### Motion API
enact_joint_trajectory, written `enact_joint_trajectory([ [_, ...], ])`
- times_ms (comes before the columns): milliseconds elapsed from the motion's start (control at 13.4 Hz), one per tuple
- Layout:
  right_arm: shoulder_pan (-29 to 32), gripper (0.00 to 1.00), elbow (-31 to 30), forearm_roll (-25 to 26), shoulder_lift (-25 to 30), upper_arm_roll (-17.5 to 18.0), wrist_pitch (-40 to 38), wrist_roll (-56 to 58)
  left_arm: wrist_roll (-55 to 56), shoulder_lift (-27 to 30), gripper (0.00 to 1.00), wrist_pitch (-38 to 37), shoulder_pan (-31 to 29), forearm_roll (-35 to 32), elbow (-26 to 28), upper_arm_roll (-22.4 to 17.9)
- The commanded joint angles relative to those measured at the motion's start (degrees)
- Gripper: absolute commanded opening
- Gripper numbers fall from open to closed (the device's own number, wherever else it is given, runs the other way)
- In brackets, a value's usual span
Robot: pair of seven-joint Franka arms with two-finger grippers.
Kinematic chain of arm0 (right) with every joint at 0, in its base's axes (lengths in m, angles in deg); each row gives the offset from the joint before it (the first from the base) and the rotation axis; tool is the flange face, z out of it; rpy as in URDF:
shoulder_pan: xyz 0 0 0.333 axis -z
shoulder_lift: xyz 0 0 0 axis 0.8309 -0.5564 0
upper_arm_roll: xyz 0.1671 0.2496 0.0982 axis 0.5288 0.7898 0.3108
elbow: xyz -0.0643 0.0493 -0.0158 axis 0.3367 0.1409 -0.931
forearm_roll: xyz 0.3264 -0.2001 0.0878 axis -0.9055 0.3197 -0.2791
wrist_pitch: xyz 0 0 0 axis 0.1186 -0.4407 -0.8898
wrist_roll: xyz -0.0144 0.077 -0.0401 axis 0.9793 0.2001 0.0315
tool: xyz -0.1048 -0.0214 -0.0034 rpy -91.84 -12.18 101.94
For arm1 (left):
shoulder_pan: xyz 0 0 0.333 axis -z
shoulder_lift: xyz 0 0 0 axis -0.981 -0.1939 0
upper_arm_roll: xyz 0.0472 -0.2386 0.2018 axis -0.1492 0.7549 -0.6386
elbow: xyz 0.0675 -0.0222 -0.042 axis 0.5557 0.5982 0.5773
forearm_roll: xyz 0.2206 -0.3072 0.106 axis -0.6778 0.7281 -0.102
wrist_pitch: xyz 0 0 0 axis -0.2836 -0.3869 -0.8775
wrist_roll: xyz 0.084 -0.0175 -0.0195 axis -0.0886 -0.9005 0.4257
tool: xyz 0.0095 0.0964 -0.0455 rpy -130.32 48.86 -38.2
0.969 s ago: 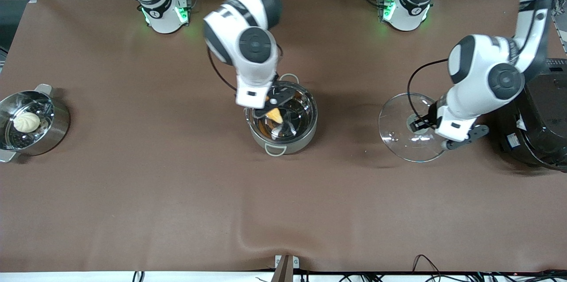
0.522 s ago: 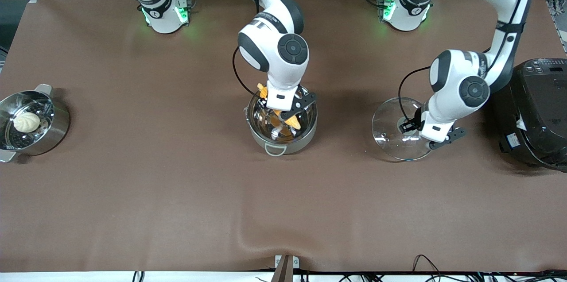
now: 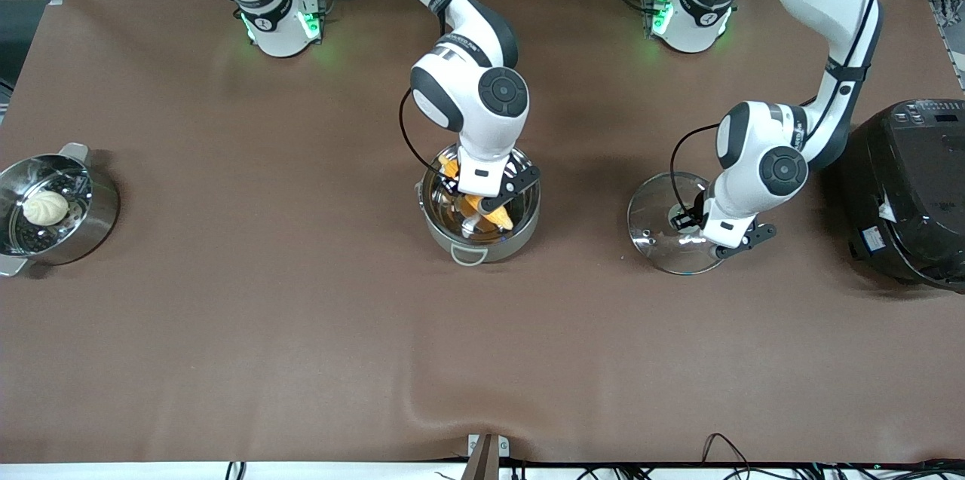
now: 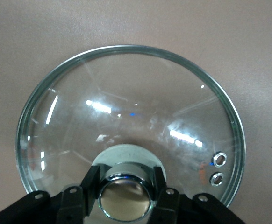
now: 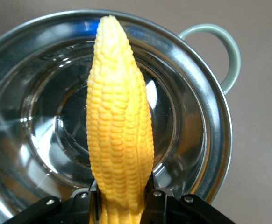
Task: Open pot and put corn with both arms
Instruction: 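Lower the corn into the steel pot with the right gripper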
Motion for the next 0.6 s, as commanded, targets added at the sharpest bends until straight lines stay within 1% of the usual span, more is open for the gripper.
enact_joint_trajectory([
  [0, -1.1, 0.14, 1.9, 2.7, -1.8, -0.5, -0.3, -0.6, -0.7, 0.2, 0.15, 0.2, -0.2, -1.5, -0.3, 0.4],
  [75, -1.5, 0.67, 1.9, 2.8, -1.8, -0.5, -0.3, -0.6, -0.7, 0.2, 0.22, 0.2, -0.2, -1.5, -0.5, 0.4],
  [149, -1.5, 1.0, 1.8, 3.0, -1.8, -0.5, -0.3, -0.6, -0.7, 0.4, 0.33, 0.1, -0.2, -1.6, -0.7, 0.3],
  [224, -1.5, 1.0, 1.9, 2.9, -1.8, -0.5, -0.3, -0.7, -0.7, 0.6, 0.5, 0.0, -0.2, -1.6, -0.8, 0.3],
  [298, -1.4, 1.0, 1.9, 2.8, -1.7, -0.4, -0.4, -1.0, -0.7, 0.7, 0.71, 0.1, -0.4, -1.6, -1.0, 0.3],
  [373, -1.2, 1.0, 1.9, 2.5, -1.3, -0.4, -0.5, -0.9, -0.7, 0.9, 1.0, 0.1, -0.5, -2.2, -1.1, 0.2],
  [522, -0.2, 1.0, 2.0, 1.7, -0.2, -0.5, -0.9, -0.7, -0.4, 1.7, 1.0, -0.7, -0.5, -2.6, -2.3, 0.2],
])
